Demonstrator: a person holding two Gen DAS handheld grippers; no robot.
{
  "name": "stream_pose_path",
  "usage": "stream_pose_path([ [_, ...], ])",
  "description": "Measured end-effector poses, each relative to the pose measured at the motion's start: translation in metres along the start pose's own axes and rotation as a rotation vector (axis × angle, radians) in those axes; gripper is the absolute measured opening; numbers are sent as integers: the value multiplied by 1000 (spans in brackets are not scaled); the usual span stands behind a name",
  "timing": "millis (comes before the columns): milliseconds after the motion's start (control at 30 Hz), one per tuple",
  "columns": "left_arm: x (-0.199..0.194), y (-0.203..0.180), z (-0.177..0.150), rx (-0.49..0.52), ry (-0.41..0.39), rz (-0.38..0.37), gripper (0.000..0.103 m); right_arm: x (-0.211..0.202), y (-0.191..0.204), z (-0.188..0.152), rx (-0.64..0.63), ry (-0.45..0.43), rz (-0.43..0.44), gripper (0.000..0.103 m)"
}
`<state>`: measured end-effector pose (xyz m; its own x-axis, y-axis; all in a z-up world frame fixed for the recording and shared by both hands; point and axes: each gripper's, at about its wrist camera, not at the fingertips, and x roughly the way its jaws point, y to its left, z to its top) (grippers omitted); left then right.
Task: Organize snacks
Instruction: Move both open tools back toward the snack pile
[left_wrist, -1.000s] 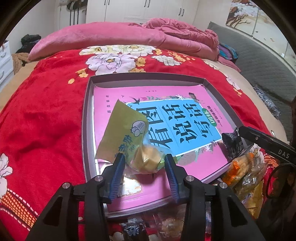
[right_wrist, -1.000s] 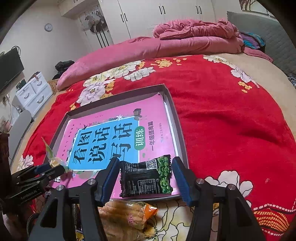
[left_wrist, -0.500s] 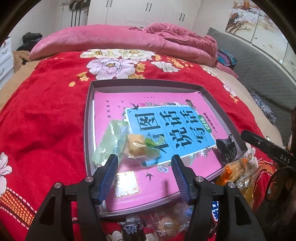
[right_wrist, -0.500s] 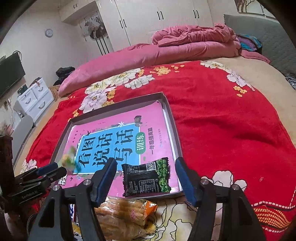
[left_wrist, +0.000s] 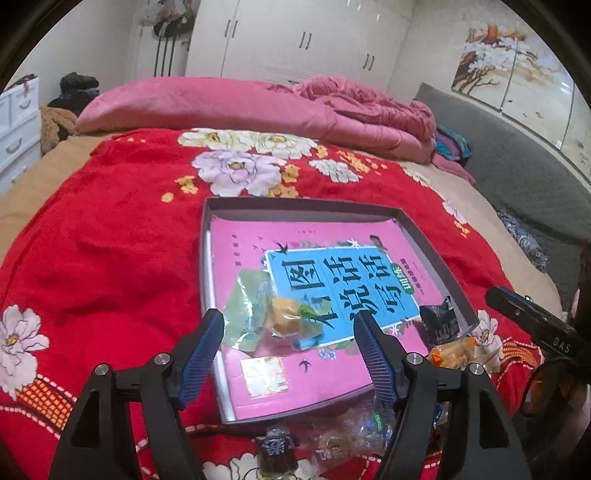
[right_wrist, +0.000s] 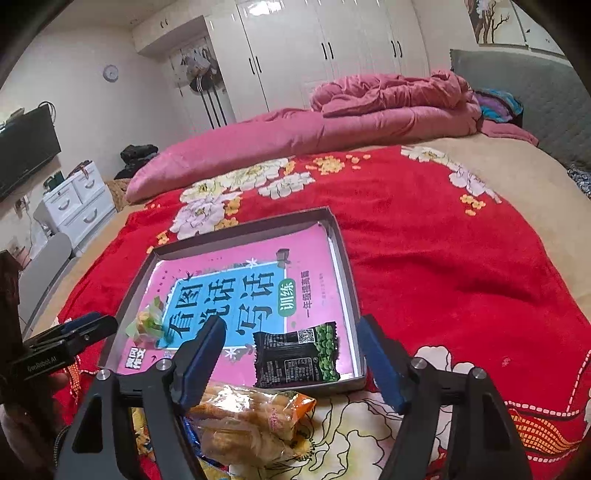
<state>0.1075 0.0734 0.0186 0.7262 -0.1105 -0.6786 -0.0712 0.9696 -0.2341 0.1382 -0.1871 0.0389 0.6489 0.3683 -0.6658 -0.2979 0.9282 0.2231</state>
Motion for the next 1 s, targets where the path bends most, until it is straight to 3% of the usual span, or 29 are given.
stream_pose_path([
  [600, -33, 8, -12, -41, -20, 0, 75, -27, 7, -17, -38, -7, 16, 77],
  [1000, -40, -30, -32, 42, 18, -70, 75, -35, 13, -41, -75, 46, 28, 77],
])
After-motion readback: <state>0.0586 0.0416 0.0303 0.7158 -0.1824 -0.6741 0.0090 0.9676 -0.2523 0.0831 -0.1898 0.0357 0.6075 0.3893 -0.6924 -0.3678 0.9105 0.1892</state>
